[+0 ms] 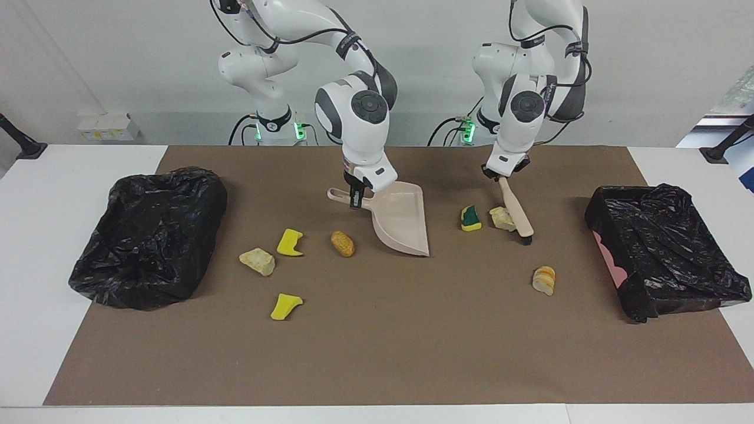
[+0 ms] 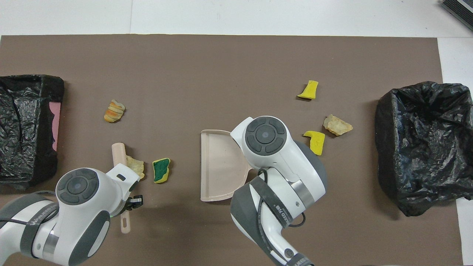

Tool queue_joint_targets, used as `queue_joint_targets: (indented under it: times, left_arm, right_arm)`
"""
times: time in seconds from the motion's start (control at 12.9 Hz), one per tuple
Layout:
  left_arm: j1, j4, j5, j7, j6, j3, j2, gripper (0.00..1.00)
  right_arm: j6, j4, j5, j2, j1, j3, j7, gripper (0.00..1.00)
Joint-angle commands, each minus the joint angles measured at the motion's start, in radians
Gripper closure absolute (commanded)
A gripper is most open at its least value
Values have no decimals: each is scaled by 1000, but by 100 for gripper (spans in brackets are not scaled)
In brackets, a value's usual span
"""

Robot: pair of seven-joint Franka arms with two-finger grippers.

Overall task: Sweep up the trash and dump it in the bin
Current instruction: 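Sweep the crumbs and sponge into the dustpan with the left gripper's brush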

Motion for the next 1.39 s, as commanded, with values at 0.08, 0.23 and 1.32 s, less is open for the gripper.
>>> queue_joint_targets:
  times: [0.08, 0.23, 1.32]
  left_arm:
    - [-49, -17, -105, 74, 86, 16, 16, 100]
    - [-83, -8, -174, 154, 102, 16, 28, 100]
    - [-136, 240, -326, 289, 51, 22, 135, 100]
  right_arm:
    - [87, -28, -35, 27, 35, 3, 56, 100]
    - [136, -25, -35, 53, 44, 3, 70, 100]
    - [132, -11, -36, 69, 44, 3, 153, 100]
